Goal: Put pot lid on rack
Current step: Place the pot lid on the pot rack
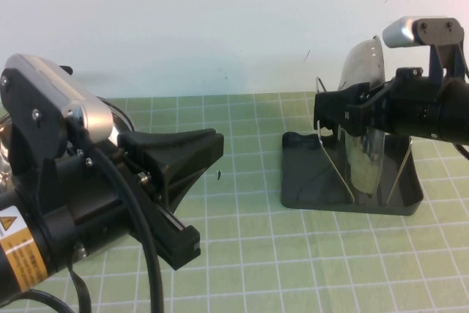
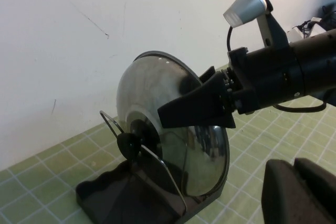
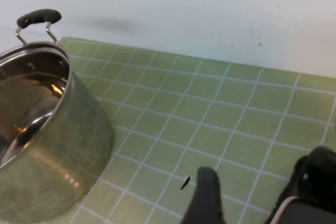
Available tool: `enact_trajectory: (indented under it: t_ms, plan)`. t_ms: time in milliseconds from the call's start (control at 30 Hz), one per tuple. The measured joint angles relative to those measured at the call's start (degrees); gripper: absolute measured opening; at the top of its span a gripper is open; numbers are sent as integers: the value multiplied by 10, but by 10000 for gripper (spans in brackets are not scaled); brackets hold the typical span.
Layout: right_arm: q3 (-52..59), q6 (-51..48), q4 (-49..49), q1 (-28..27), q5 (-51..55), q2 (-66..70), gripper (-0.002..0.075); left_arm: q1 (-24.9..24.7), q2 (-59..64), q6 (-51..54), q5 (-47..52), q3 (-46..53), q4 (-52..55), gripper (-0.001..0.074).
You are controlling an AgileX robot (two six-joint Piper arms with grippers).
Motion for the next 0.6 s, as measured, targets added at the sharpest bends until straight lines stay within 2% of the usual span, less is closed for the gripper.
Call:
enact_trajectory:
  t_ms: [167, 400, 600]
  plan:
    - [0, -4, 0, 0, -7, -9, 595, 0, 0, -21, -1, 0, 37, 1]
    - [0, -16, -31, -1, -62, -81, 603, 0, 0, -24, 11, 0, 111, 1]
    - [0, -18, -72, -1, -73, -115, 600, 0, 0, -24, 65, 0, 179, 1]
